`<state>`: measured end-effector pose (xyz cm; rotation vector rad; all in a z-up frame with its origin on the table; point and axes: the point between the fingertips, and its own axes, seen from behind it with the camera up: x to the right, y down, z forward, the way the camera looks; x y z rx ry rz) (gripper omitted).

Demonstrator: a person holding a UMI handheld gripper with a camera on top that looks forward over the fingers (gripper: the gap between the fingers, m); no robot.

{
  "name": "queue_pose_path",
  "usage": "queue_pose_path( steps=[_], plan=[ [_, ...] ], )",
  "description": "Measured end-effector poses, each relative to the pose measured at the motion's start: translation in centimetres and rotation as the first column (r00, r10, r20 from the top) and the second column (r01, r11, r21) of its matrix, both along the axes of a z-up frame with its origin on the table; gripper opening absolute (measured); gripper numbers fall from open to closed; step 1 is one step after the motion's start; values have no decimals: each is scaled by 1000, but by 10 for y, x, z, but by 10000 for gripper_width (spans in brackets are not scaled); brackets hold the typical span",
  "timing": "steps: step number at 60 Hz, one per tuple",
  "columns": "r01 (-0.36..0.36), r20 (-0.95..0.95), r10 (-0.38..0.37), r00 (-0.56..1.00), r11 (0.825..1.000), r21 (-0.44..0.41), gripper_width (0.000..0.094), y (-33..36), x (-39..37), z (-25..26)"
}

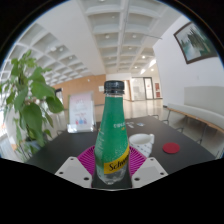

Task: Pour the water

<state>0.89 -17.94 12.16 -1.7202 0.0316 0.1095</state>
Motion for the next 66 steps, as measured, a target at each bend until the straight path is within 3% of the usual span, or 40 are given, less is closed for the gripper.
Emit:
queue_pose_path(
  steps=[6,12,18,25,31,39,44,54,66],
  plan=[
    [-91,-173,104,979,992,84,397,8,-35,57],
    [-179,-434,246,867,965,191,400,19,-67,120],
    [-241,-673,377,636,926,291,396,31,-83,170],
    [-260,-851,442,285,890,375,397,58,-92,194],
    [-217,-910,415,13,889,403,396,87,-74,188],
    [-141,-895,330,-302,913,384,397,109,-47,165],
    [-101,-867,277,-414,933,347,398,125,-31,144],
    [-77,-839,223,-497,951,299,396,121,-19,118],
    [-116,-865,212,-456,949,293,399,125,-27,124]
  ],
)
